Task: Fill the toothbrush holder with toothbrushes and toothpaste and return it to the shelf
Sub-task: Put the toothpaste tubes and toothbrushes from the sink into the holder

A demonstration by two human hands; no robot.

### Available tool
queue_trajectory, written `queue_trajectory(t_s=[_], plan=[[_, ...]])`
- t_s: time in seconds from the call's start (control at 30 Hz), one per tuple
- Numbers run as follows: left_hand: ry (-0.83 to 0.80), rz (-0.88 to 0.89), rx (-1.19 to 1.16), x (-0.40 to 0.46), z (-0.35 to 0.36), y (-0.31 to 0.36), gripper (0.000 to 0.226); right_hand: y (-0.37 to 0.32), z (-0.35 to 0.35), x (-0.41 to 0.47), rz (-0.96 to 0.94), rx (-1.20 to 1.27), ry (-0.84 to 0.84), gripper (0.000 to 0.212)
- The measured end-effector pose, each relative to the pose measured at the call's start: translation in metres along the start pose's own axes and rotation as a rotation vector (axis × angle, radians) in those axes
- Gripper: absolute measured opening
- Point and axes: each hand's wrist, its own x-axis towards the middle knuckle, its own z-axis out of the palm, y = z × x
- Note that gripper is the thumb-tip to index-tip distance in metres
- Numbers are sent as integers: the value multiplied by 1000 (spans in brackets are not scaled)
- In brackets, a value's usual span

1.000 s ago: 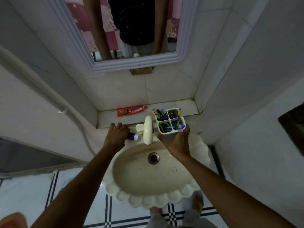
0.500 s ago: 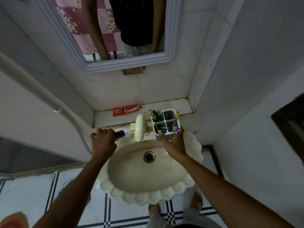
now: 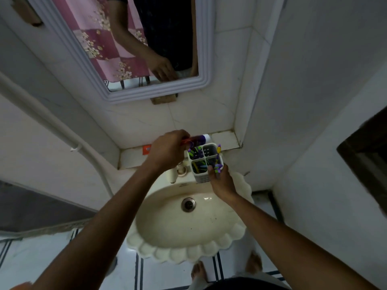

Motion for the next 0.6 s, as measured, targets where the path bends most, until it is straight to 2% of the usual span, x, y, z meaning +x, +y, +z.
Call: queue_trajectory(t_s=[0.17,0.33,0.47,0.6], plan=[[-13,75,23,28,16,18,31,-1,-5,5,7,-11,-17,64],[105,87,-300,33,28,13,22,6,-11,9,13,-38,-32,64],[240,-62,-544,34,34,-13,8,9,-14,9,-21,-17,-11,61],[271,-240,-618,32,42,-54,11,9,-15,4,-50,27,9,55]])
